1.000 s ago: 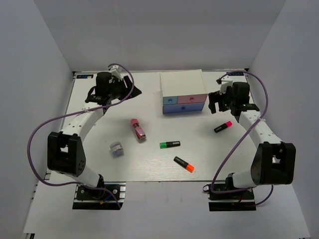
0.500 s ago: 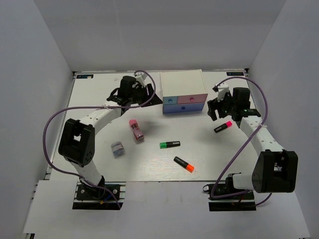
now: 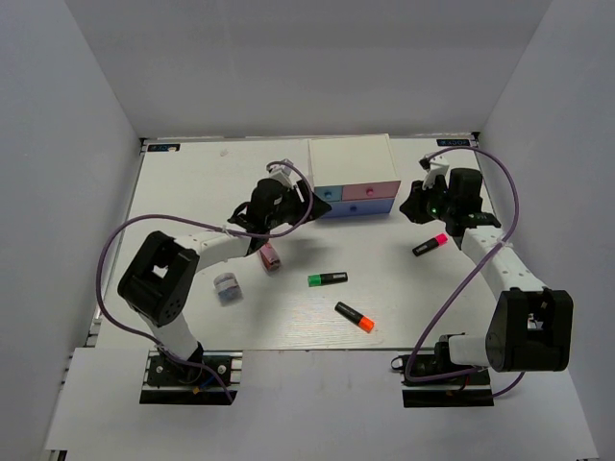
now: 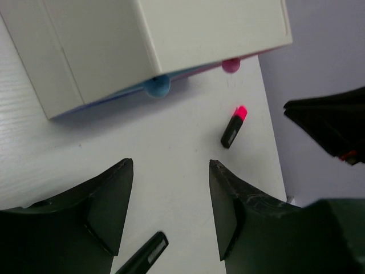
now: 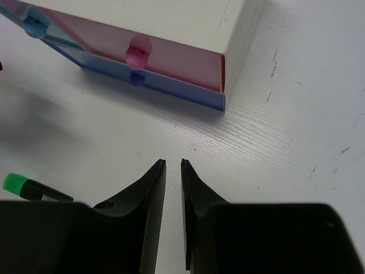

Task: Sort the stationery into containers
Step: Open the drawer

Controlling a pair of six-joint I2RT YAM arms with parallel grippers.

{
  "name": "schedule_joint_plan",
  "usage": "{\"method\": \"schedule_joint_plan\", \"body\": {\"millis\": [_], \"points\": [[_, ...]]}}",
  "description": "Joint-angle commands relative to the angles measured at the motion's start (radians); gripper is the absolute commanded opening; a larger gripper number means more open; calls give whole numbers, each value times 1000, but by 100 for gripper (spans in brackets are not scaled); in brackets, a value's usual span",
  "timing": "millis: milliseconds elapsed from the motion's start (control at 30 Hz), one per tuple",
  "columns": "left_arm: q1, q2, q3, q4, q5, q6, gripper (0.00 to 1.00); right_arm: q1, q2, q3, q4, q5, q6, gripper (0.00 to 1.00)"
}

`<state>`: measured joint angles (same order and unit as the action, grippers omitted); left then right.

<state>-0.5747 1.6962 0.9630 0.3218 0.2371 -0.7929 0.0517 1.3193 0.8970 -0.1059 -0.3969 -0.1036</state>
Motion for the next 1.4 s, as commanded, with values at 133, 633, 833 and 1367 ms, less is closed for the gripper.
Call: {"method": "schedule_joint_plan", "body": {"millis": [133,633,833,1367], "points": [[-31,72,54,142,-197,-43,66,-7,-28,-21,78,-5,67,25],[-68,175,160,117,-323,-34,59,-6,-35,-35,90,20,62,25],[-86,175,149,146,-369,-34,52,-4,-32,-40,87,29,62,26],[-116,184,229,66,-466,-63,35,-6,-29,-46,86,30,53,26]]}}
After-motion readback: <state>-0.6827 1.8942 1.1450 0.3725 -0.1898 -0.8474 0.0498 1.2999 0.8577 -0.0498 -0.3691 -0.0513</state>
